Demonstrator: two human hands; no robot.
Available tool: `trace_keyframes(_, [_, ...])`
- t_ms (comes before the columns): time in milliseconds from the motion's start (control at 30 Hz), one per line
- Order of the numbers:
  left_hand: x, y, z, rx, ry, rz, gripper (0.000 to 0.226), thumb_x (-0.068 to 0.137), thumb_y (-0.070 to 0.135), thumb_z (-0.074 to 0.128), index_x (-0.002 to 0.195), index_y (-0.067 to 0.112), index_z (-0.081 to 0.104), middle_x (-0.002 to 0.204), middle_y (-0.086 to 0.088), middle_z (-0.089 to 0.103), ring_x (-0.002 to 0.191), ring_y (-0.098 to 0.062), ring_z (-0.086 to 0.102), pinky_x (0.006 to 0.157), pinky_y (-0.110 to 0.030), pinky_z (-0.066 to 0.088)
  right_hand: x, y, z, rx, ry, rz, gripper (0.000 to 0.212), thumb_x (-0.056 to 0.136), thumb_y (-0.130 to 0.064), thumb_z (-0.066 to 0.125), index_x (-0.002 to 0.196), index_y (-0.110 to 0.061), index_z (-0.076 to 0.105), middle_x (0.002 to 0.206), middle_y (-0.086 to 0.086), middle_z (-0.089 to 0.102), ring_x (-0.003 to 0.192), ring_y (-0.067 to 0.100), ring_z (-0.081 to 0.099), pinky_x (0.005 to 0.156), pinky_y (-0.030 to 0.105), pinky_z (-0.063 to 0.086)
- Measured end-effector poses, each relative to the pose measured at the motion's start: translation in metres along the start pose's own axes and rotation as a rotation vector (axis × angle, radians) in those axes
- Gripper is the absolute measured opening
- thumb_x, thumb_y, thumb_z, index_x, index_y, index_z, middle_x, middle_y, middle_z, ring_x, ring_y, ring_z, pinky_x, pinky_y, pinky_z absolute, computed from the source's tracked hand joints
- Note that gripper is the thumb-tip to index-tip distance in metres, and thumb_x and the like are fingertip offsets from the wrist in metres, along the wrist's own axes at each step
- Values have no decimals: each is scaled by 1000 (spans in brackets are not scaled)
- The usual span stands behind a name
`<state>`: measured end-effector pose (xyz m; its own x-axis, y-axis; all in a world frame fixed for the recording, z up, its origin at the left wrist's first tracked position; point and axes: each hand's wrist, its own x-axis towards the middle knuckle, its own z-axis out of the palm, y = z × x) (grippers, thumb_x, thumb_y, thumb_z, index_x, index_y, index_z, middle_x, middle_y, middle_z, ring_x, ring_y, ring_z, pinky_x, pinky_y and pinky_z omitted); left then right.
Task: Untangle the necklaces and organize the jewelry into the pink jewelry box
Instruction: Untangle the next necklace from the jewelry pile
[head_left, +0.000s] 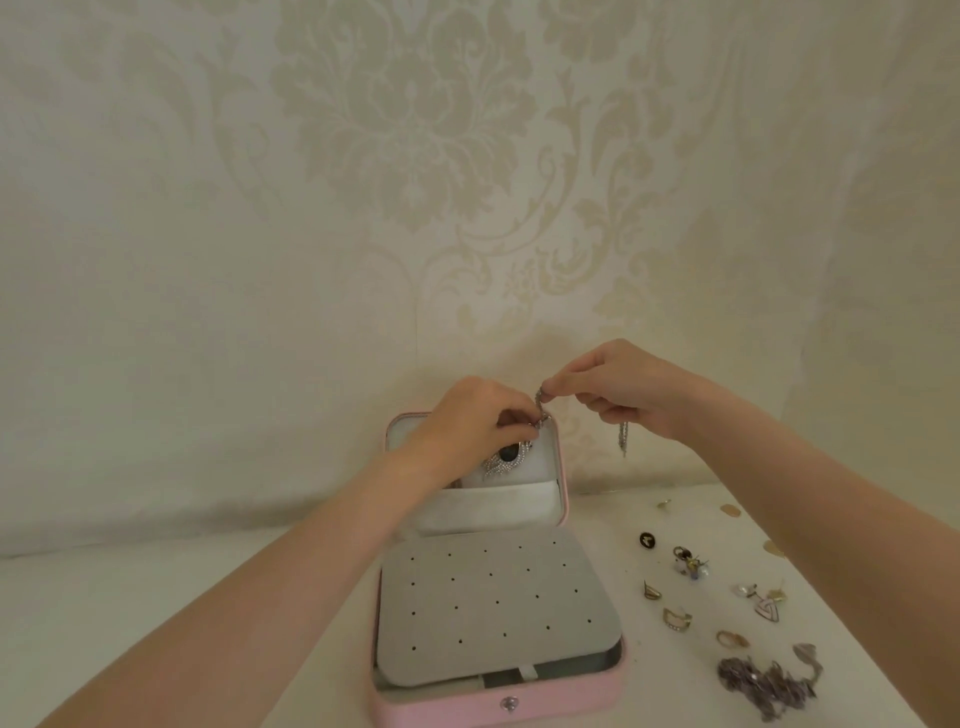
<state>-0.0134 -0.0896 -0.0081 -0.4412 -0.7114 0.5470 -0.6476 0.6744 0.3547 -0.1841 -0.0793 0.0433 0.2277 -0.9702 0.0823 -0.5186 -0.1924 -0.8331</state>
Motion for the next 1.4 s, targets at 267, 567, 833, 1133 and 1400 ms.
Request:
trace_keyframes(267, [-14,-9,4,122,-81,-36,16,86,18,65,97,9,72,80,-1,69,81,-19,48,72,-15,36,1,4,1,-3,8,0,9,85,-14,66,83,-7,72,36,-15,33,36,5,24,41,19,18])
trace_keyframes(567, [-32,-7,-1,256,-173,-101,17,85,17,62,99,13,71,101,-2,61,92,-19,57,80,-34,45,0,6,14,-56,-8,-5,9,81,-11,70,83,-3,73,48,-6,34,41,8,24,41,19,18])
trace_keyframes(833, [-39,3,-9,414,-195,-155,17,86,16,52,76,17,66,80,-3,63,81,-22,55,66,-29,41,5,-6,29,-127,-50,-93,7,80,-11,69,76,-6,73,51,-3,35,48,12,23,41,19,18])
trace_keyframes(1133, [-58,6,6,239,-121,-104,27,91,16,48,115,18,62,111,5,64,103,-13,57,88,-23,42,9,-16,39,-593,-123,-166,7,81,-17,69,75,-13,68,57,-5,48,52,8,40,48,18,31])
trace_keyframes(1400, [-60,2,-6,85,229,-324,8,84,12,59,87,19,62,73,11,58,73,-11,55,71,-19,44,18,-26,61,-692,-126,-312,16,84,-16,66,95,-7,73,59,-7,47,55,5,41,46,10,32])
